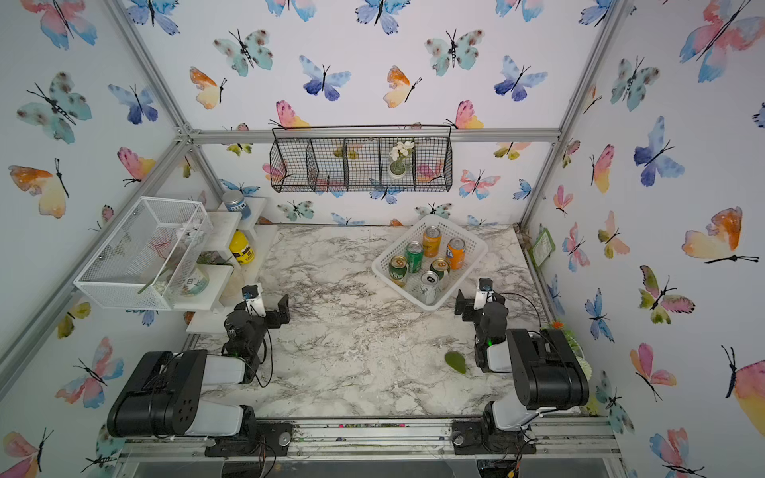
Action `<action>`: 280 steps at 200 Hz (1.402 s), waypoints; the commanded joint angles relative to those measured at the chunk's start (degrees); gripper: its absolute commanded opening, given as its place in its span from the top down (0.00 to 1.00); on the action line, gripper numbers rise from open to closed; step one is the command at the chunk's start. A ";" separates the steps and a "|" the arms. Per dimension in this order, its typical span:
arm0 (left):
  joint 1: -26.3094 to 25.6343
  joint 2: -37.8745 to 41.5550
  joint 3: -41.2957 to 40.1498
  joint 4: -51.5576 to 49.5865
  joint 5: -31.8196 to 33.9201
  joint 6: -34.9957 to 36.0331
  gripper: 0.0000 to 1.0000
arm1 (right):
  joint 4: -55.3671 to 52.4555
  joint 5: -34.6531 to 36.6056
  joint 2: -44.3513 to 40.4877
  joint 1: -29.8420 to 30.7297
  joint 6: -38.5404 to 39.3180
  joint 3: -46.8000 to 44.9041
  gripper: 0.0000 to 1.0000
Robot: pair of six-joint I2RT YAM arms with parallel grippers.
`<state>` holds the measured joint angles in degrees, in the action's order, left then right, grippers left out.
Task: Take out the drinks from the basket
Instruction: Move the basket to the center of the board.
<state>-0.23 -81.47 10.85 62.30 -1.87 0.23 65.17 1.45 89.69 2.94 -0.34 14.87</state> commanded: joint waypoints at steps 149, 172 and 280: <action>-0.18 0.96 0.86 -0.48 -0.46 0.57 0.01 | -0.33 -1.54 0.89 0.15 0.34 1.68 0.01; 0.00 2.98 5.24 -7.92 4.56 -1.73 0.01 | -1.19 -1.00 0.15 0.19 0.34 1.71 0.01; 0.32 6.91 27.83 -36.55 10.15 -23.68 0.01 | -31.30 26.55 -8.33 0.17 -19.73 16.01 0.01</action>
<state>-0.10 -72.23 30.48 36.25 4.95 -9.98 40.77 13.69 83.18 2.83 -7.44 28.67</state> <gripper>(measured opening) 0.987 0.986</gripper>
